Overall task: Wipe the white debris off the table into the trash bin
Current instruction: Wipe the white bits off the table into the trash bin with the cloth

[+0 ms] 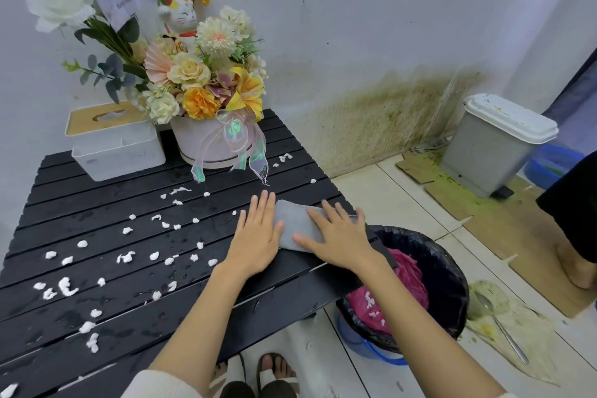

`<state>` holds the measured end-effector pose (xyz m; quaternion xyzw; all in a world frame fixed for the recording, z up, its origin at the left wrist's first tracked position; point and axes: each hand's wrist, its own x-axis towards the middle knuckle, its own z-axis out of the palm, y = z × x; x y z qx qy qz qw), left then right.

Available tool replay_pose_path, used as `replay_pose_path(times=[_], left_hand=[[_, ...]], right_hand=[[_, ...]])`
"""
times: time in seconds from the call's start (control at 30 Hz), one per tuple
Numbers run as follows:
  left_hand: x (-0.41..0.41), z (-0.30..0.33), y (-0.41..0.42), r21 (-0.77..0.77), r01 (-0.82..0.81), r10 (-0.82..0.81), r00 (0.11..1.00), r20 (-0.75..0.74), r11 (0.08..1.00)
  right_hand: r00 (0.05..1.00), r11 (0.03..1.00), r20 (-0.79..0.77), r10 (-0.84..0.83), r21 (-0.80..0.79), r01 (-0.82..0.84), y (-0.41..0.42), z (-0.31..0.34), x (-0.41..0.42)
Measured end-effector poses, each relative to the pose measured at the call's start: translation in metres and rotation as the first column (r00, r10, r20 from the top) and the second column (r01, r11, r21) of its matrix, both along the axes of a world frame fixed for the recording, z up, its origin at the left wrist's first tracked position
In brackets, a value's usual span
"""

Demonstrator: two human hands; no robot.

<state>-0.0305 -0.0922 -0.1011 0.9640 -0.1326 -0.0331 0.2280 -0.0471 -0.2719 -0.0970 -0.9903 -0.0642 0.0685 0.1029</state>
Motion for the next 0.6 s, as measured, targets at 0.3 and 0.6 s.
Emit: replay_pose_path(times=[0.3,0.6], left_hand=[[0.010,-0.004,0.011,-0.229,-0.129,0.080,0.975,-0.210,0.965],[0.028,-0.011,-0.003,0.115,-0.164,0.152,0.983,0.103,0.980]], right_hand=[[0.976,0.993,0.211,0.055,0.087,-0.075,0.023,-0.013,0.022],[0.892,0.702,0.229,-0.389,0.701,0.126,-0.001,0.038,0.097]])
